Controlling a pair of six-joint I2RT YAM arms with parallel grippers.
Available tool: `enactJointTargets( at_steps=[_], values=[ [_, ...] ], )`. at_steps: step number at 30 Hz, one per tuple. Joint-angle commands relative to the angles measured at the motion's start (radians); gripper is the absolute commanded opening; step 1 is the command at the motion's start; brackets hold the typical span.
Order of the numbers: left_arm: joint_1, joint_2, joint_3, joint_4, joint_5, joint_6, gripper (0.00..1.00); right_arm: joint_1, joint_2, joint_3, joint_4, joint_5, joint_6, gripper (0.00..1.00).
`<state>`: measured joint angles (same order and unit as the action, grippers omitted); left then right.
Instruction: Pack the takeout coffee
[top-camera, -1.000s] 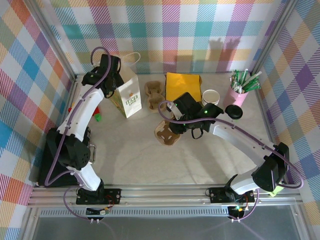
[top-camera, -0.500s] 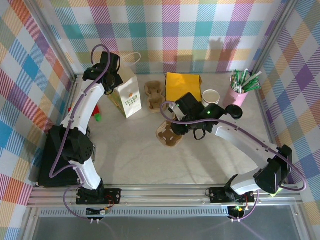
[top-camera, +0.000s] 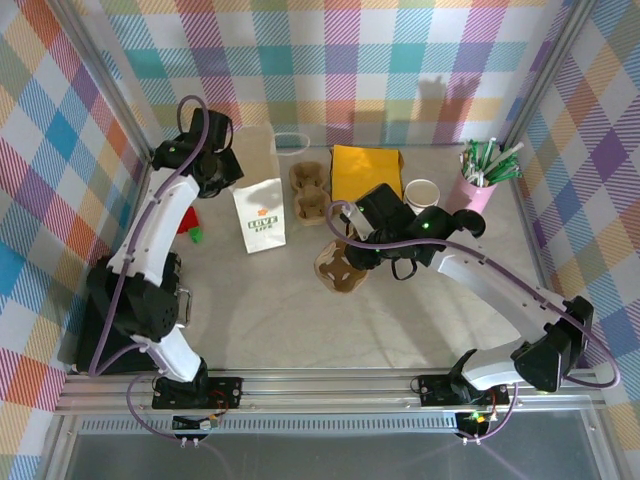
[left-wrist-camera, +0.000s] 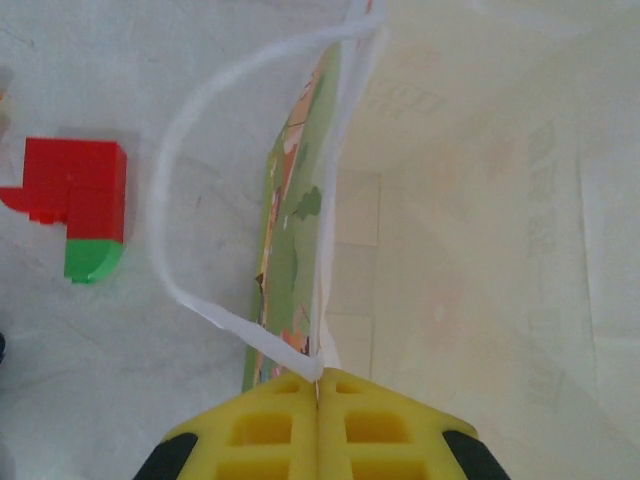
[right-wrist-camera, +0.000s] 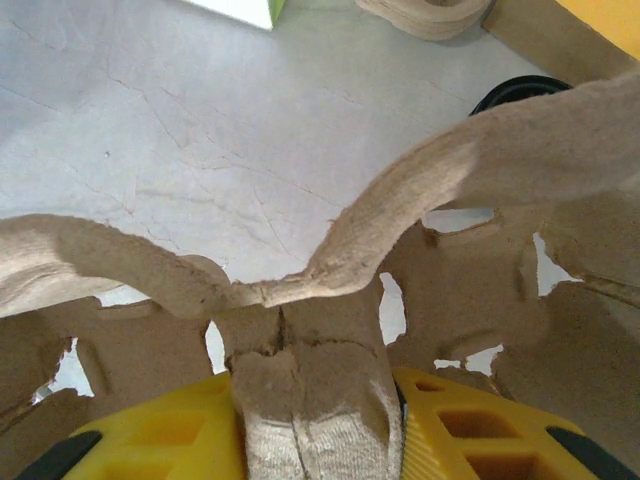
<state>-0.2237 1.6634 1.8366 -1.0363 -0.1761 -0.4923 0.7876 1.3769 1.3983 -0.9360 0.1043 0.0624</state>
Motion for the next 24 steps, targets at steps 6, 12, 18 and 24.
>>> enactJointTargets(
  at_steps=[6, 12, 18, 24],
  values=[
    [0.012, -0.23, -0.207, -0.061, 0.161, 0.028, 0.0, 0.006, -0.055, 0.084, -0.063, -0.036, -0.005, 0.38],
    [0.007, -0.395, -0.333, -0.09, 0.24, 0.033, 0.0, 0.006, -0.083, 0.11, -0.1, -0.057, -0.012, 0.38],
    [-0.034, -0.528, -0.425, -0.055, 0.362, 0.135, 0.0, 0.006, -0.112, 0.173, -0.165, -0.116, -0.017, 0.38],
    [-0.068, -0.563, -0.446, -0.062, 0.49, 0.236, 0.0, 0.006, -0.129, 0.298, -0.276, -0.166, -0.03, 0.38]
  ],
)
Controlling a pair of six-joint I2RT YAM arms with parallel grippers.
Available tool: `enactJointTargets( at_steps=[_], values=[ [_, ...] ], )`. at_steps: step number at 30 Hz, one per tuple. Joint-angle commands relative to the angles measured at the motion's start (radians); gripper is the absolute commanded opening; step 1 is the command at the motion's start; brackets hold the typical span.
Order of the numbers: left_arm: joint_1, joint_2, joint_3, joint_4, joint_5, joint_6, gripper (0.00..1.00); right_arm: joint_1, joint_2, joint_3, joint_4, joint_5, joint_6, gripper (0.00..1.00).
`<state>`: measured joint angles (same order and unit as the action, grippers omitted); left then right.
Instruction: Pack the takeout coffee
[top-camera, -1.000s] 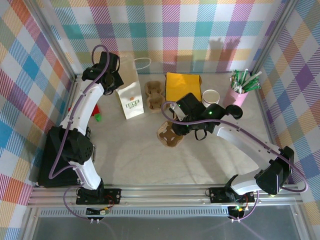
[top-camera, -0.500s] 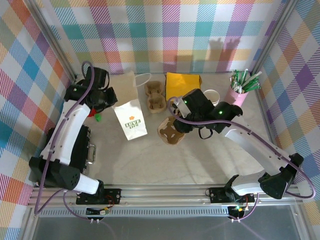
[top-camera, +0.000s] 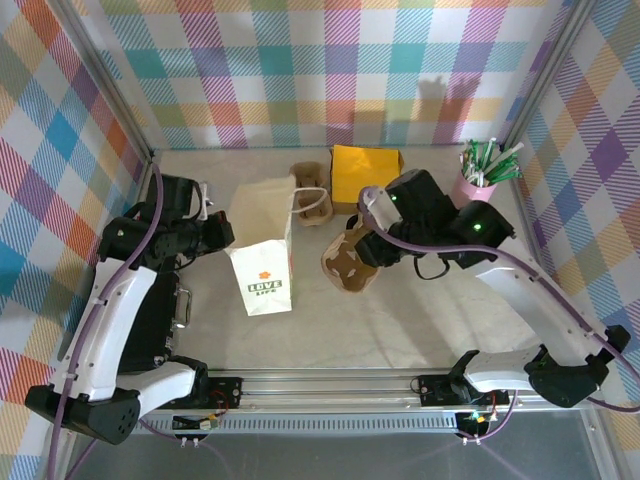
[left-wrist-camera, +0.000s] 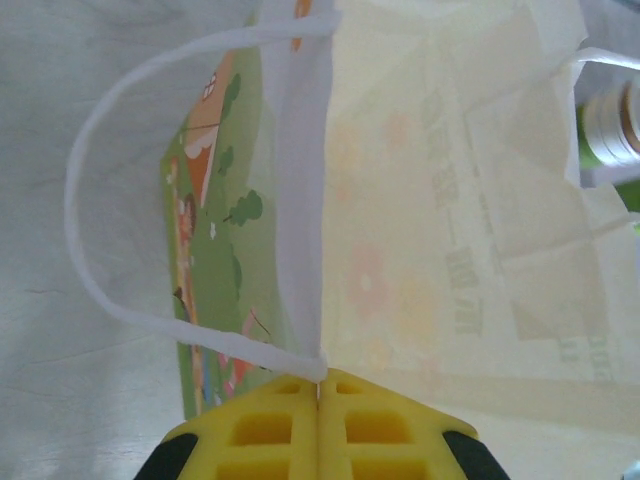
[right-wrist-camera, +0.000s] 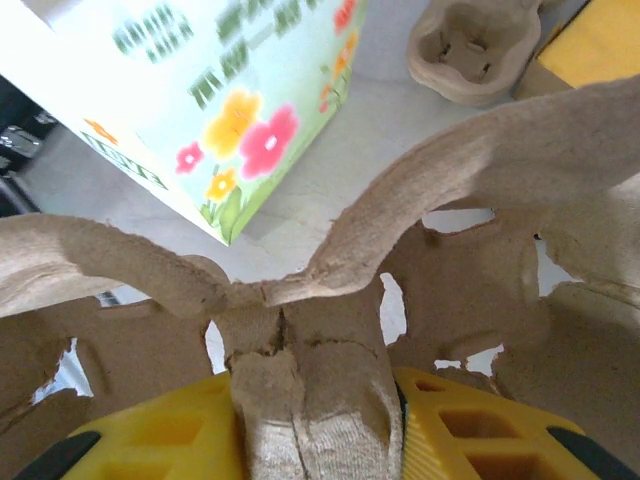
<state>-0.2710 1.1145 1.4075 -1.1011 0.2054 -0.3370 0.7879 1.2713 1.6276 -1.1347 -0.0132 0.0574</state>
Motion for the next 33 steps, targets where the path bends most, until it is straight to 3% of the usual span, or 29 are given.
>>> enactJointTargets(
  at_steps=[1, 8, 12, 18, 28, 33],
  values=[
    [-0.03, -0.02, -0.019, 0.009, 0.129, 0.092, 0.0, 0.005, -0.024, 0.093, -0.092, -0.059, -0.025, 0.38],
    [-0.095, -0.012, -0.048, 0.057, 0.239, 0.175, 0.0, 0.005, 0.001, 0.269, -0.176, -0.154, -0.031, 0.38],
    [-0.141, -0.007, -0.083, 0.119, 0.361, 0.248, 0.0, 0.005, 0.034, 0.331, -0.198, -0.294, -0.043, 0.37],
    [-0.196, 0.03, -0.091, 0.14, 0.275, 0.307, 0.0, 0.004, 0.098, 0.431, -0.252, -0.38, -0.043, 0.38],
    [-0.219, 0.122, -0.055, 0.189, 0.319, 0.428, 0.0, 0.003, 0.19, 0.408, -0.218, -0.556, -0.022, 0.39],
    [-0.229, 0.151, -0.025, 0.191, 0.335, 0.469, 0.0, -0.001, 0.248, 0.388, -0.217, -0.578, -0.043, 0.39]
  ],
)
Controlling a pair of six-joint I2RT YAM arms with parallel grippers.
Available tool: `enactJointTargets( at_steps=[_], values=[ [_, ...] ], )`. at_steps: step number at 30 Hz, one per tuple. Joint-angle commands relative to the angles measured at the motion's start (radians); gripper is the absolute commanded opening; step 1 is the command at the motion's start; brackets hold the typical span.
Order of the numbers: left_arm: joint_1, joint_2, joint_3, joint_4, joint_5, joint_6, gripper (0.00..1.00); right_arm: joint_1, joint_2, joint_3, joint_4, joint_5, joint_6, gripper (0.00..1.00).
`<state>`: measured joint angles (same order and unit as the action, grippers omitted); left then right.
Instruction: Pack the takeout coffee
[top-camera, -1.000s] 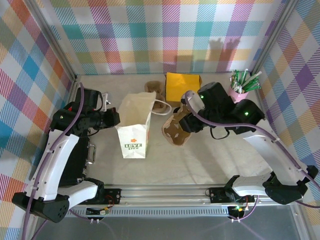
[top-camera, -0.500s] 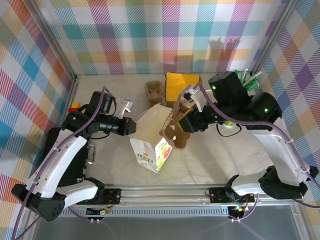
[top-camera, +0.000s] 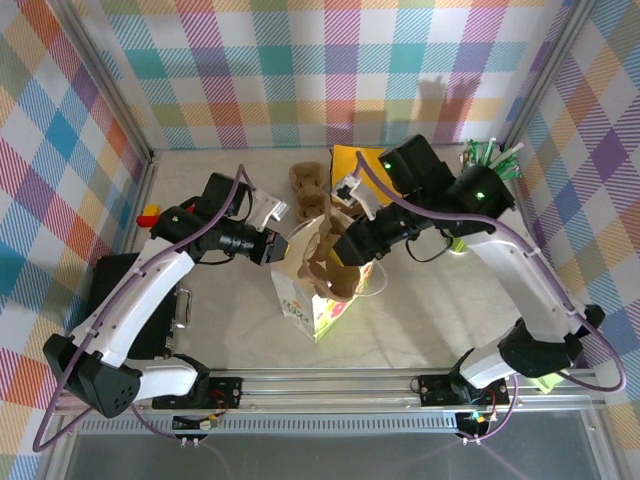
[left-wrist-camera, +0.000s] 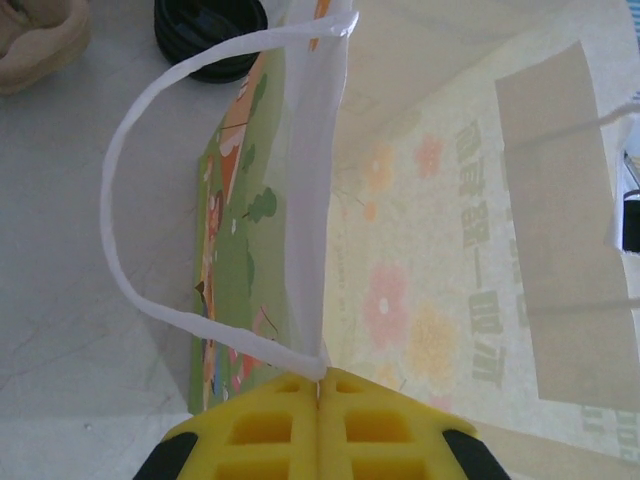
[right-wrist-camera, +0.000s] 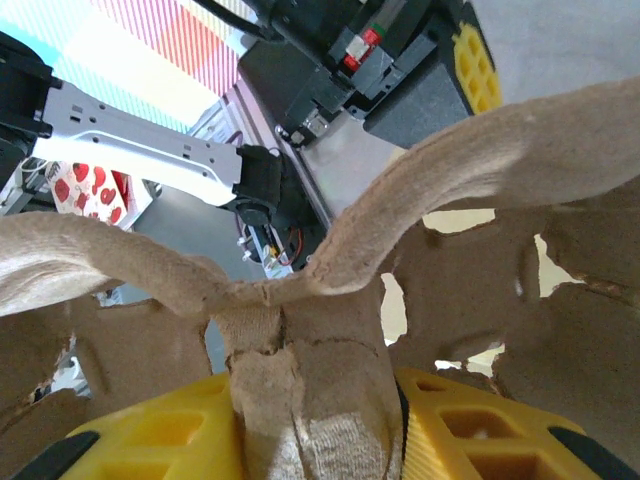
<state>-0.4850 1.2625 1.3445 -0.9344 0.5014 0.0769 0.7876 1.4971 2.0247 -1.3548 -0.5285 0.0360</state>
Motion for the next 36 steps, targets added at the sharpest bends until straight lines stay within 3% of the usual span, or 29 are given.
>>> enactJointTargets(
  at_steps=[1, 11, 25, 36],
  values=[
    [-0.016, 0.005, 0.036, 0.028, 0.038, 0.062, 0.0, -0.004, 0.033, -0.016, 0.007, -0.079, -0.027, 0.38],
    [-0.029, 0.015, 0.01, 0.022, 0.044, 0.13, 0.0, -0.069, 0.11, -0.109, 0.022, -0.059, -0.054, 0.38],
    [-0.033, 0.028, 0.017, 0.001, 0.087, 0.171, 0.0, -0.087, 0.173, -0.065, -0.059, 0.263, -0.088, 0.37],
    [-0.041, 0.054, 0.032, -0.019, 0.11, 0.182, 0.0, -0.085, 0.22, -0.072, 0.006, 0.187, 0.078, 0.35]
  ],
)
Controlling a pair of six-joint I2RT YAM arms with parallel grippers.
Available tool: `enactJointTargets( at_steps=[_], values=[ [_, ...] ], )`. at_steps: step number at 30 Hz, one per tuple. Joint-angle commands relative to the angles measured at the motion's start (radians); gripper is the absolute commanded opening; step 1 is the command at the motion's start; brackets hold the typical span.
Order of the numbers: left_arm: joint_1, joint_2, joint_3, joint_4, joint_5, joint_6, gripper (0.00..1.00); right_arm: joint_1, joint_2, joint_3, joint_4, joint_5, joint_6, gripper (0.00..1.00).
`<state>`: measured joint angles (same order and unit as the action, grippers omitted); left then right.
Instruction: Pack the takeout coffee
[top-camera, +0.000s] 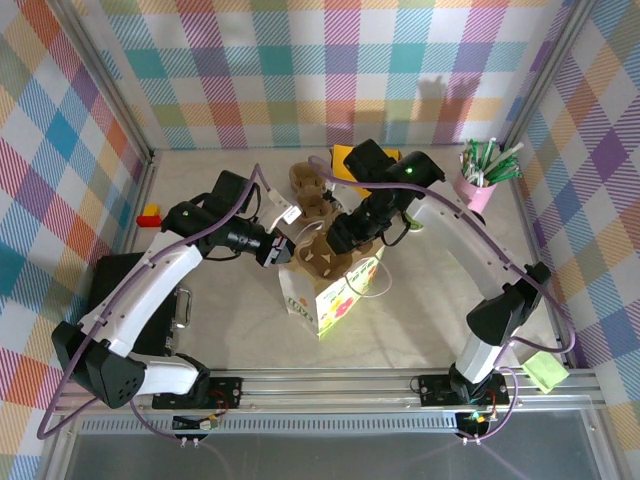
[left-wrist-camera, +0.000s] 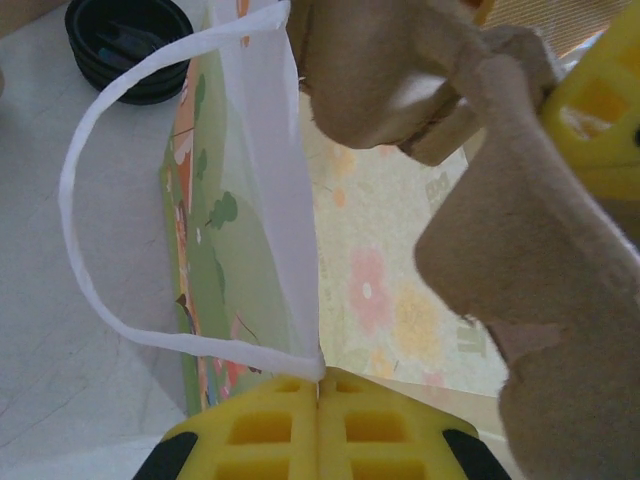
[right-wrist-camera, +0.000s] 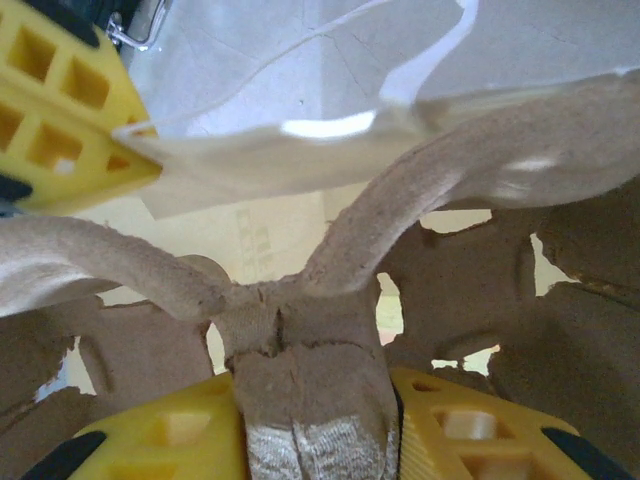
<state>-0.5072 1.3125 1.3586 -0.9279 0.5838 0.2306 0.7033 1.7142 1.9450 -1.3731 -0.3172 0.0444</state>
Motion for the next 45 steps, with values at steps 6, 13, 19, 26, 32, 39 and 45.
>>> enactJointTargets(
  at_steps=[6, 13, 19, 26, 32, 39, 45],
  values=[
    [-0.019, -0.002, 0.027, -0.029, 0.028, 0.029, 0.0, 0.001, -0.001, -0.016, 0.032, 0.037, 0.087, 0.35],
    [-0.019, -0.013, 0.042, -0.026, 0.043, 0.025, 0.0, 0.018, -0.013, -0.05, 0.031, 0.124, 0.083, 0.35],
    [-0.021, -0.019, 0.057, -0.025, 0.055, 0.025, 0.0, 0.044, -0.006, -0.061, 0.0, 0.207, 0.075, 0.35],
    [-0.021, -0.014, 0.063, -0.026, 0.057, 0.021, 0.0, 0.077, -0.006, -0.081, -0.018, 0.274, 0.067, 0.35],
    [-0.021, -0.014, 0.065, -0.027, 0.048, 0.023, 0.0, 0.091, -0.005, -0.099, -0.035, 0.309, 0.066, 0.35],
    [-0.021, -0.016, 0.066, -0.045, 0.054, 0.03, 0.0, 0.097, -0.017, -0.14, -0.016, 0.343, 0.094, 0.35],
    [-0.022, -0.022, 0.063, -0.055, 0.07, 0.04, 0.0, 0.097, -0.017, -0.164, 0.002, 0.373, 0.146, 0.34]
  ],
)
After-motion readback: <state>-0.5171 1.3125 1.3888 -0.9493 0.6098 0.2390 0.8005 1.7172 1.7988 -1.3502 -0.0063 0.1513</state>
